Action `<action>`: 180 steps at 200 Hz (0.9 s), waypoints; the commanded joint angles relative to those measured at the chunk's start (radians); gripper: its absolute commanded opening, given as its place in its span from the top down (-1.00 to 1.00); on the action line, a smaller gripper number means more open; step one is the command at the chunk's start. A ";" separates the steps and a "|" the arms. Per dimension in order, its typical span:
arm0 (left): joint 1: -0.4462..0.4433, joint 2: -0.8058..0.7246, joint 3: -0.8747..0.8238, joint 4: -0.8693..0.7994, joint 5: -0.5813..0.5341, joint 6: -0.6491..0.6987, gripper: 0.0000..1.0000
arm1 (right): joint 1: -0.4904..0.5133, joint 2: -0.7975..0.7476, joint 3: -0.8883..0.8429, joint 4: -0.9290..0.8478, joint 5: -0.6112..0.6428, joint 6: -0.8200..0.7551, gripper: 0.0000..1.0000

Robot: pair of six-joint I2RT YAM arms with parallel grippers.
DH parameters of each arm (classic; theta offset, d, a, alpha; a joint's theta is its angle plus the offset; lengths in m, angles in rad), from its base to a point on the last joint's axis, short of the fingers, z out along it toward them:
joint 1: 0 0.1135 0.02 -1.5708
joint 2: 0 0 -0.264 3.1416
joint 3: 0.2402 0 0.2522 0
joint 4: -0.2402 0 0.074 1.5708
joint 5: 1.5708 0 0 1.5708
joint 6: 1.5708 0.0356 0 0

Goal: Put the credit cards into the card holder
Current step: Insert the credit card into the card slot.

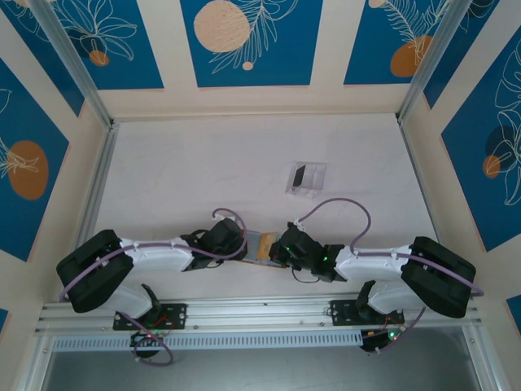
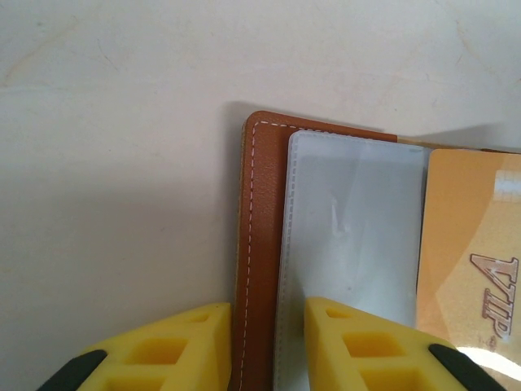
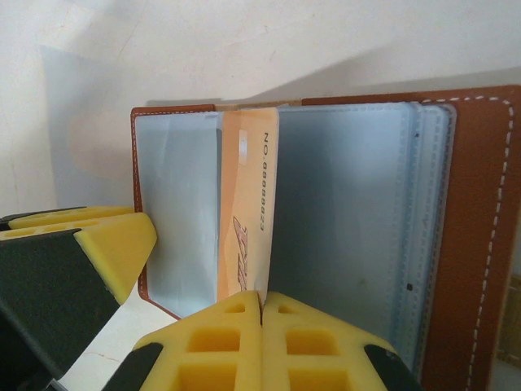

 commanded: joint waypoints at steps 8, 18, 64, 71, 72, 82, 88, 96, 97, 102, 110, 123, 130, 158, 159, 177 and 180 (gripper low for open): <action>-0.031 0.097 -0.040 -0.121 0.080 0.001 0.44 | 0.023 0.061 -0.018 -0.060 0.036 0.029 1.00; -0.032 0.095 -0.041 -0.122 0.081 0.001 0.44 | 0.031 0.075 -0.013 -0.055 0.037 0.032 1.00; -0.031 0.093 -0.042 -0.125 0.080 0.002 0.44 | 0.061 0.090 -0.001 -0.080 0.061 0.053 1.00; -0.031 0.094 -0.042 -0.125 0.080 0.002 0.44 | 0.065 0.086 -0.001 -0.088 0.063 0.057 1.00; -0.031 0.093 -0.042 -0.125 0.080 0.002 0.44 | 0.065 0.086 -0.001 -0.090 0.063 0.057 1.00; -0.031 0.095 -0.042 -0.123 0.080 0.003 0.44 | 0.071 0.083 -0.002 -0.101 0.066 0.061 1.00; -0.031 0.095 -0.040 -0.123 0.080 0.004 0.44 | 0.072 0.081 -0.002 -0.102 0.066 0.061 1.00; -0.031 0.097 -0.040 -0.122 0.081 0.004 0.44 | 0.072 0.084 -0.002 -0.104 0.058 0.057 1.00; -0.031 0.097 -0.041 -0.122 0.081 0.004 0.44 | 0.072 0.084 -0.002 -0.104 0.057 0.056 1.00; -0.031 0.097 -0.040 -0.123 0.081 0.004 0.44 | 0.073 0.086 0.000 -0.102 0.051 0.054 1.00; -0.031 0.097 -0.042 -0.122 0.081 0.004 0.44 | 0.074 0.093 0.004 -0.105 0.042 0.047 1.00; -0.031 0.097 -0.042 -0.123 0.080 0.004 0.44 | 0.073 0.100 0.012 -0.120 0.031 0.040 1.00; -0.031 0.097 -0.042 -0.122 0.080 0.004 0.44 | 0.072 0.102 0.013 -0.128 0.029 0.041 1.00; -0.031 0.095 -0.042 -0.124 0.078 0.007 0.44 | 0.065 0.107 0.016 -0.126 0.010 0.019 1.00; -0.031 0.095 -0.042 -0.124 0.078 0.006 0.44 | 0.065 0.108 0.017 -0.126 0.009 0.018 1.00; -0.031 0.099 -0.042 -0.121 0.080 0.006 0.44 | 0.059 0.131 0.033 -0.118 -0.006 -0.003 1.00; -0.032 0.100 -0.042 -0.119 0.080 0.006 0.44 | 0.059 0.138 0.037 -0.115 -0.011 -0.009 1.00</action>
